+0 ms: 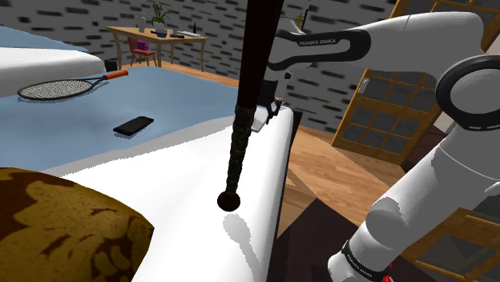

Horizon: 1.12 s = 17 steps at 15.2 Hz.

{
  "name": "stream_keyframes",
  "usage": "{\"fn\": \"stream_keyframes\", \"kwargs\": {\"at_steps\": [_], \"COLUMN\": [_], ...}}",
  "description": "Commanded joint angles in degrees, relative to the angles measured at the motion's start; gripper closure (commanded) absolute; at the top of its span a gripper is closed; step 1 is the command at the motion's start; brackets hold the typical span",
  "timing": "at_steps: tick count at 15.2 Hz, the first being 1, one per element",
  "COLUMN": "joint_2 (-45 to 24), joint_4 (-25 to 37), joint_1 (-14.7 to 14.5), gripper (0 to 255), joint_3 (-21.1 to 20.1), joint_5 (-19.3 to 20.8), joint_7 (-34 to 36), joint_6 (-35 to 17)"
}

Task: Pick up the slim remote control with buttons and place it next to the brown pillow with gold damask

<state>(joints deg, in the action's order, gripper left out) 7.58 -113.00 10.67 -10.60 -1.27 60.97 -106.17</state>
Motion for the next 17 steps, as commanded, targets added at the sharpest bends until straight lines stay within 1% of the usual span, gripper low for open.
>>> {"fn": "stream_keyframes", "kwargs": {"at_steps": [1, 10, 11, 17], "joint_2": [0.04, -0.22, -0.23, 4.53], "joint_4": [1.60, 8.82, 8.99, 4.26], "joint_1": [0.02, 0.08, 0.08, -3.22], "gripper": [255, 255, 255, 255], "joint_3": [0.02, 0.09, 0.09, -4.06], "joint_5": [0.01, 0.09, 0.09, -1.55], "joint_7": [-0.01, 0.04, 0.04, 7.05], "joint_6": [1.65, 8.61, 8.77, 8.58]}}
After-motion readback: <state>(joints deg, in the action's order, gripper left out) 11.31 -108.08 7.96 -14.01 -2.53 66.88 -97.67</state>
